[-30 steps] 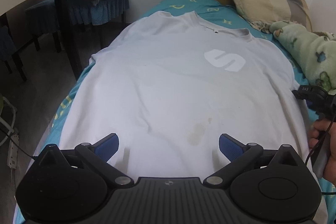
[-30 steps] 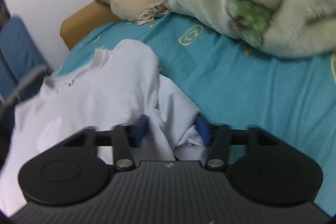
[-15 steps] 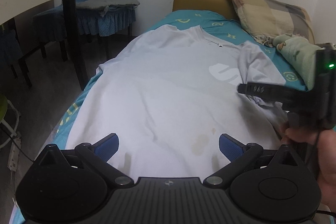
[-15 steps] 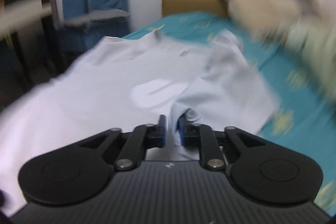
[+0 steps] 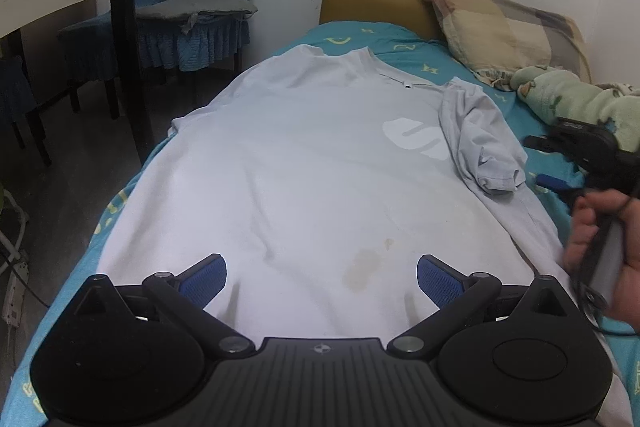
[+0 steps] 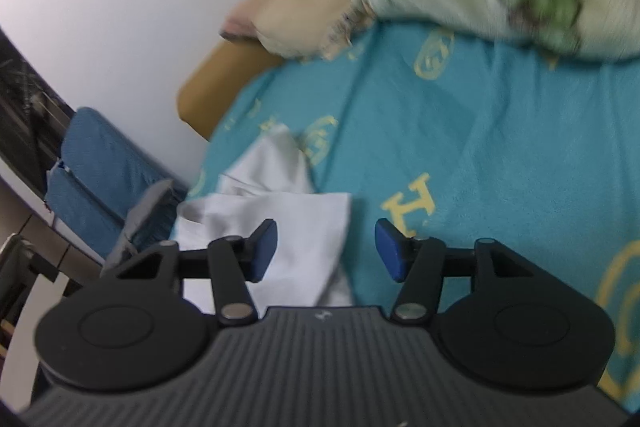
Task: Fold clothes
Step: 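Grasp the sleeve with the right gripper and fold it over the shirt body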
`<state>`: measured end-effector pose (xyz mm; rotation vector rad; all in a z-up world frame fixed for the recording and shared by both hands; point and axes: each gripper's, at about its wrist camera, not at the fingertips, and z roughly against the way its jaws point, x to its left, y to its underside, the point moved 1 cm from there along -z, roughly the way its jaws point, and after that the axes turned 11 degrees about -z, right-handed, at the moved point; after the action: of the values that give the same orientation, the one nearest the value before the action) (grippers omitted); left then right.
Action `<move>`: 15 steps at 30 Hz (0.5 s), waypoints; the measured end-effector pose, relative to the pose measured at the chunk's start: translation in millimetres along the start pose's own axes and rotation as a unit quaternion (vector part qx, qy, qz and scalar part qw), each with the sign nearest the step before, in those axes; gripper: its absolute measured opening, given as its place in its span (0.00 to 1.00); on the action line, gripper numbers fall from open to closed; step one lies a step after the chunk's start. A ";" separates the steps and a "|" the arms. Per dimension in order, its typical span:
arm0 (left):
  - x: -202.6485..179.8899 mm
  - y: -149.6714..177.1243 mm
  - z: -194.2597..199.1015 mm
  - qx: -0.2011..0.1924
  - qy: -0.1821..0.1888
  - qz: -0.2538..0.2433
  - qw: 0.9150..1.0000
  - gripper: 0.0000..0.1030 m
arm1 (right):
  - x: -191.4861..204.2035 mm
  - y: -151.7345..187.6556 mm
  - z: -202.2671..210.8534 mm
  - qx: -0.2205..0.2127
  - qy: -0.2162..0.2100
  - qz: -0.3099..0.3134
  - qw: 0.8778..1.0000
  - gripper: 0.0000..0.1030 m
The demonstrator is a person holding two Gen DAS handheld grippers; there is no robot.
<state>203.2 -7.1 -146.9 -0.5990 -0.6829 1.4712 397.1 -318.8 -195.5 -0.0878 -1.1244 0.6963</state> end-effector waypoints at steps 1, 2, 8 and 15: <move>-1.7 0.7 -1.6 0.000 0.000 -0.004 1.000 0.99 | 1.1 -1.5 -10.7 0.011 0.000 0.012 1.000 0.55; -3.3 1.5 -3.2 0.000 0.001 -0.007 1.000 0.99 | 4.9 -2.1 -20.9 0.023 0.001 0.033 0.999 0.51; 0.0 2.8 -5.8 0.009 0.000 0.001 1.000 0.99 | 45.7 -9.1 -27.2 0.005 0.032 0.195 0.980 0.06; -0.7 2.0 5.9 -0.004 0.001 -0.003 1.000 0.99 | 59.0 -93.2 18.5 -0.132 0.157 0.311 0.928 0.06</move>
<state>197.6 -8.0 -144.3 -0.6050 -0.6891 1.4618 439.5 -364.7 -102.7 -0.7885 -0.8685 1.0428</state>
